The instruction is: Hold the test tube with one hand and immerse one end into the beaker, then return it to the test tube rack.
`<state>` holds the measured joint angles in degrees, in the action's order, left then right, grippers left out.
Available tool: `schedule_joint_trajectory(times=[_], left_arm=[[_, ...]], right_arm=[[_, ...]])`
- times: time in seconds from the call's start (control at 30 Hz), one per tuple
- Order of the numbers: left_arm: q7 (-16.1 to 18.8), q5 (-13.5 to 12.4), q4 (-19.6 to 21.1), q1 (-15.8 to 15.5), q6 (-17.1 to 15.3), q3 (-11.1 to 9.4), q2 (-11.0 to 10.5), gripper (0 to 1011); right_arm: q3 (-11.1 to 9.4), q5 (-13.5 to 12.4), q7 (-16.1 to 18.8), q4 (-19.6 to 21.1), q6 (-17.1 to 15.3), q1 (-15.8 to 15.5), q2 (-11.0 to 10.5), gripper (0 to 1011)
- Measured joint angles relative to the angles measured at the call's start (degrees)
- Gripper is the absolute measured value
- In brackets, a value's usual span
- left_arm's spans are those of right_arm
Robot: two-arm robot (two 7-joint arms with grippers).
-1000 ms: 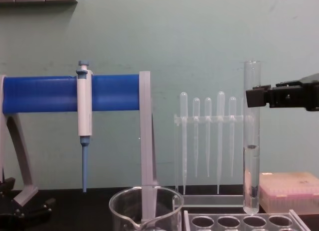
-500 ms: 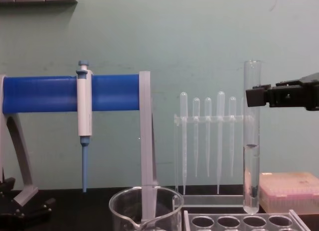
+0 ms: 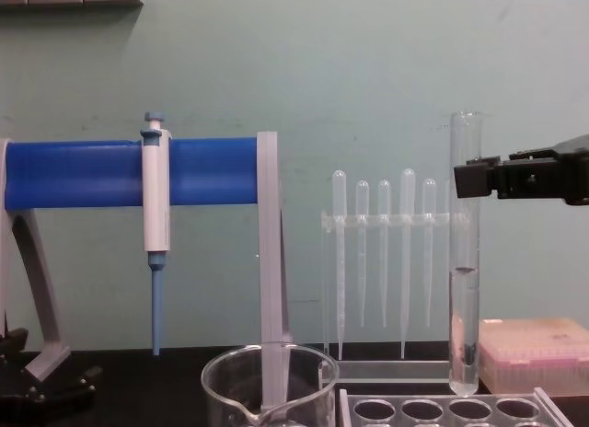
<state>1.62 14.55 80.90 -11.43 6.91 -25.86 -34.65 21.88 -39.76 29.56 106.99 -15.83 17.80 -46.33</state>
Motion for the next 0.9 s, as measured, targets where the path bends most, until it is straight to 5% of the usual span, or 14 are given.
schedule_joint_trajectory(times=[0.9], left_arm=[[0.00, 0.00, 0.00, 0.00, 0.00, 0.00, 0.00, 1000]], right_arm=[[0.00, 0.04, 0.02, 0.00, 0.00, 0.00, 0.00, 241]])
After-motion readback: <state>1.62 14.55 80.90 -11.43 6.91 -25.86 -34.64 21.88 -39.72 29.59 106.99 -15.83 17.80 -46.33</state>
